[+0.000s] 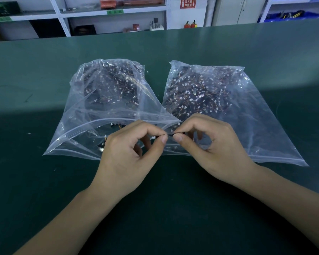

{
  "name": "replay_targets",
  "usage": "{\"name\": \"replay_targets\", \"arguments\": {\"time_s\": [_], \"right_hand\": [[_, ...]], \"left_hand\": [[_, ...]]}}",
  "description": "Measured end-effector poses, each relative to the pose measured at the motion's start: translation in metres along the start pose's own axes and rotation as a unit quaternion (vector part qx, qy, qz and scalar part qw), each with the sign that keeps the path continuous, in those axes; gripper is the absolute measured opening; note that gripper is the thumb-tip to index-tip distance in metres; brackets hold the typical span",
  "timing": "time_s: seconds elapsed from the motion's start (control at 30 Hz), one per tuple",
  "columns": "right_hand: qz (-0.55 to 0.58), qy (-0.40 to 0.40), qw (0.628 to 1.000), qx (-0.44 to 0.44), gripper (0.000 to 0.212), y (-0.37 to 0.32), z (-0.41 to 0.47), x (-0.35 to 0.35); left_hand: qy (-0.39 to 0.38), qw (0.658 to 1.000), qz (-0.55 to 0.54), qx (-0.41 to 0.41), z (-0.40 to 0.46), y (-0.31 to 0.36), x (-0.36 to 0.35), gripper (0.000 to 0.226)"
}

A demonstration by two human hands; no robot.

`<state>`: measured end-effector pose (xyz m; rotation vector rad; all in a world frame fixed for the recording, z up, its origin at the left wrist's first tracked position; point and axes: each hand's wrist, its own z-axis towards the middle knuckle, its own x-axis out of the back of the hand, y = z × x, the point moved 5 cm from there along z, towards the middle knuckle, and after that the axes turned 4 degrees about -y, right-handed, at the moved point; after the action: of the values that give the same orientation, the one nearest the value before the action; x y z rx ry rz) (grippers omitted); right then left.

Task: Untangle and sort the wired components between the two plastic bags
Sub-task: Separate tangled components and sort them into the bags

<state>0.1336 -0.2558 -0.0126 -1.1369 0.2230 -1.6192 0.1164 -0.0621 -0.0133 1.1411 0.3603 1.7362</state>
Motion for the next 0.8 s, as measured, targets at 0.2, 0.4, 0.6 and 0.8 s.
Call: {"name": "replay_targets", "arguments": {"time_s": [0.2,0.4,0.6,0.8], "right_hand": [[0.008,-0.005,1.0,-0.001,0.012,0.0,-0.0013,-0.0013],[0.006,-0.001,1.0,0.004,0.011,0.0008,-0.0005,0.0012],[-0.006,-0.005,1.0,0.011,0.012,0.0008,0.001,0.0014],[-0.124,-0.042,0.991,0.018,0.03,0.0026,0.001,0.0028]], "left_hand": [[0.0,1.0,0.002,-0.002,-0.0004,-0.0005,-0.0004,0.008],[0.002,1.0,0.017,-0.015,0.0008,0.0018,-0.0002,0.007],[0.003,0.999,0.03,-0.024,0.0003,0.0012,0.0001,0.008],[0.048,0.995,0.082,-0.04,0.0005,0.0002,0.0043,0.013]]}}
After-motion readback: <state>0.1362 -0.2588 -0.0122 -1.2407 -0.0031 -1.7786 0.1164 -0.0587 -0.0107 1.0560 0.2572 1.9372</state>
